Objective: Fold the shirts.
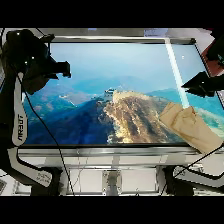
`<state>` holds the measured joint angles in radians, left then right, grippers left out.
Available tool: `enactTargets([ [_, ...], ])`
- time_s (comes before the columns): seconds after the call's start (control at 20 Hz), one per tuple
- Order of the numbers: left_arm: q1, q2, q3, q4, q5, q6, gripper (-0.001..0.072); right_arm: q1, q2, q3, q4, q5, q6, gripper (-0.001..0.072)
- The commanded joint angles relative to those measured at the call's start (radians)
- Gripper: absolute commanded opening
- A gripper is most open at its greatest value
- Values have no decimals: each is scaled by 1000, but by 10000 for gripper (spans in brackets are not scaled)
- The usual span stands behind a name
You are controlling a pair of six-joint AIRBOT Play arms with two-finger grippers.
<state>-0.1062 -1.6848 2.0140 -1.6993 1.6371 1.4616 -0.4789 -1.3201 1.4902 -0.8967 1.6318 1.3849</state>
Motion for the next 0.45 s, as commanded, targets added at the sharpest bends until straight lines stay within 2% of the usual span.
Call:
enactTargets([
  [0.0,0,0,0,-13,41,1,646,123,4,1,-189,-11,-27,410],
  [0.05,0,0,0,-13,41,1,646,137,4,1,-225,-12,-27,410],
  [0.4,0,0,0,-13,41,1,646,140,4,1,-226,-13,-27,409],
])
